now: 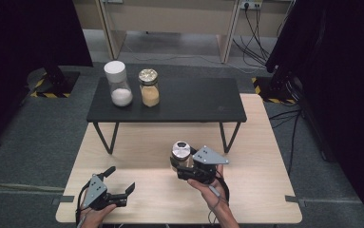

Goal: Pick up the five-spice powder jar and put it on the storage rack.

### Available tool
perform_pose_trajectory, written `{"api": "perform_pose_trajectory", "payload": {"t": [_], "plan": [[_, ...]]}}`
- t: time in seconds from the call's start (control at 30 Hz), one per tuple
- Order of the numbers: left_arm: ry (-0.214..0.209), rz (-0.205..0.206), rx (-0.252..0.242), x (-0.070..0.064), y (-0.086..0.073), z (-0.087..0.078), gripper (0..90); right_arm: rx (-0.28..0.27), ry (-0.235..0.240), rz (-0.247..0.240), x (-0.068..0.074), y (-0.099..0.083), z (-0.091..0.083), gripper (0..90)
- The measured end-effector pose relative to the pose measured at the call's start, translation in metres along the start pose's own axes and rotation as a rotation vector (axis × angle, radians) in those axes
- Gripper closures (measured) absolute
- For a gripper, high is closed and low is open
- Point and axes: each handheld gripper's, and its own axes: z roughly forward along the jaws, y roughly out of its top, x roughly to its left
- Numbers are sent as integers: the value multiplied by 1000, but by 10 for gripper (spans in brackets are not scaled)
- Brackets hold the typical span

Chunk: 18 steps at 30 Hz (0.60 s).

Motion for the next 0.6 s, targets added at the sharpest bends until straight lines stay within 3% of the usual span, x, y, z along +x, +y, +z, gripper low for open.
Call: {"api": "perform_pose_trajectory", "payload": {"t": [0.6], "plan": [[0,0,0,0,0,0,37,-12,26,-2,1,20,-6,309]]}}
